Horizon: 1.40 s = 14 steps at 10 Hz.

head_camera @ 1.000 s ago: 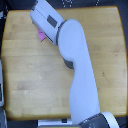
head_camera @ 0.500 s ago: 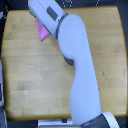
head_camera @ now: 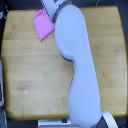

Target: Folding a cloth

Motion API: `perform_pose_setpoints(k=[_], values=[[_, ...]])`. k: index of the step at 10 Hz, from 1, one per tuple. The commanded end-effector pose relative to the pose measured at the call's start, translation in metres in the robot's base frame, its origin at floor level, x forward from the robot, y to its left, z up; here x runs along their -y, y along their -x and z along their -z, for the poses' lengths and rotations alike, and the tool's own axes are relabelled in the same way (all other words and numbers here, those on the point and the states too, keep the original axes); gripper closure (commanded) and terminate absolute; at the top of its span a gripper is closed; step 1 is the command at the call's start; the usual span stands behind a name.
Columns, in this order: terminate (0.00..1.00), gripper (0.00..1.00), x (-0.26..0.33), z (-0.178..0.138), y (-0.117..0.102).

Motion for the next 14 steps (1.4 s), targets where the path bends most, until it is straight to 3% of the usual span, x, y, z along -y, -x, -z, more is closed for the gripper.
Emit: perform_pose_setpoints(k=[1,3,8,14], values=[[0.00,0.00,0.026,-0.059,-0.016],[0.00,0.00,0.047,-0.065,-0.004],[0.00,0.00,0.220,-0.085,0.069],[0.00,0.00,0.361,-0.080,0.115]])
